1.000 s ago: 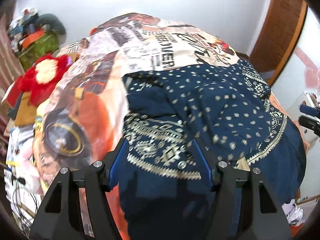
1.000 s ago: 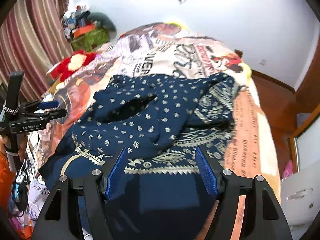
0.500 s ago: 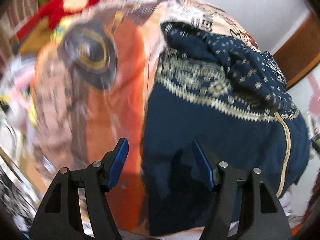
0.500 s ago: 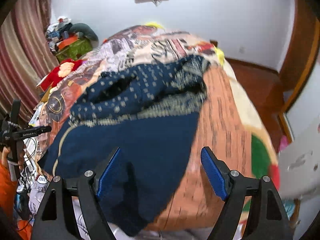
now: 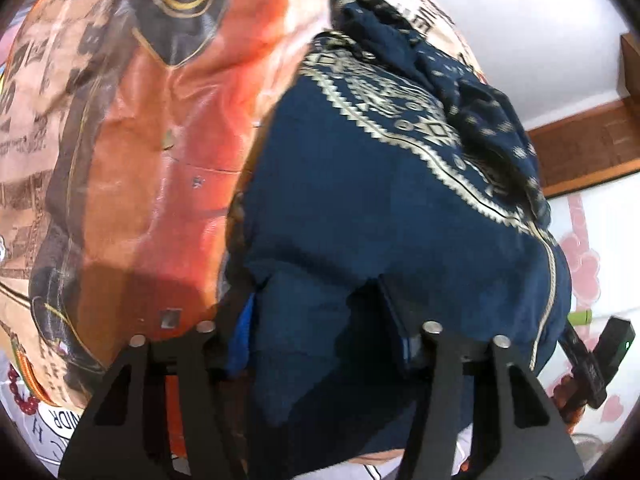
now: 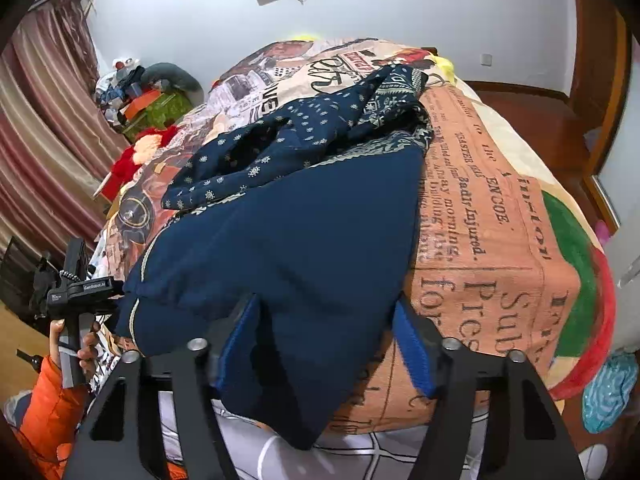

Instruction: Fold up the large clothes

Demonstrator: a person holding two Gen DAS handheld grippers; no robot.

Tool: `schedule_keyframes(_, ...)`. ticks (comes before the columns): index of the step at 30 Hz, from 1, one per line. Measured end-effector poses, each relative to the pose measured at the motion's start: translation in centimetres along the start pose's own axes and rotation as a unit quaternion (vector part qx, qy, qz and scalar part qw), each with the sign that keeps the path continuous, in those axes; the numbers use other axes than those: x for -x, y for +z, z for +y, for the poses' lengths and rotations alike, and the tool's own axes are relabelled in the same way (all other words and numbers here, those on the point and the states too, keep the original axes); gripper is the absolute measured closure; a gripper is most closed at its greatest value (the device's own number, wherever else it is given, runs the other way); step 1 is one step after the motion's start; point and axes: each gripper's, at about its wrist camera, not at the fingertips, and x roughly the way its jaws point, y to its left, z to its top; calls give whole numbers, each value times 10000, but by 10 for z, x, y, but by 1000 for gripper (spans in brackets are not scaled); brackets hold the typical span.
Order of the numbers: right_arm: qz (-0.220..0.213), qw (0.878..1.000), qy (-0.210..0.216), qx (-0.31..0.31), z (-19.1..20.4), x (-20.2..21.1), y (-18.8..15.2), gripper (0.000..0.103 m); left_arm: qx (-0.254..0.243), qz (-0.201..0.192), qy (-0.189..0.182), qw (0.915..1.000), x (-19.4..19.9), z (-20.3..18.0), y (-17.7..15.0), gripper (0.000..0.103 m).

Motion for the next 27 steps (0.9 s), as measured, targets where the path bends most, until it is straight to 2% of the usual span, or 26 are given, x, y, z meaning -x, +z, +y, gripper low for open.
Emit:
schedule_keyframes(2,-21,10000,19,-21,-2,-2,1,53,-136,16,-27,9999,3,-7,0,65)
schedule_keyframes(4,-48,10000,65,-9,-2,-1,2,68,-256,-16,-9,9997,8,-17,1,76)
schedule_keyframes(5,-62,9999,108,-39,-3,-1,3,71,-325,-67,-15,9994,12,-22,2,80)
schedule_keyframes(6,-72,9998,155,-74,-4,-1,4,77,-382,-109,-30,9992,15,-23,4,89)
schedule_keyframes(7,-91,9997,207,-111,-5,-1,5,83,-454,-161,-48,9988,19,-27,5,93)
schedule_keyframes(10,-166,9990,364,-204,-7,0,10,90,-721,-459,-108,9963,37,-46,9,95)
schedule_keyframes(17,-496,9981,353,109,4,9,29,95,-1241,-1088,-252,9860,82,-90,23,97)
schedule_keyframes(23,-956,9945,346,260,7,21,65,96,-1632,-1497,-467,9741,103,-132,54,98)
schedule_keyframes(27,-1164,9923,265,319,0,17,98,96,-1561,-1697,-598,9712,106,-149,89,98)
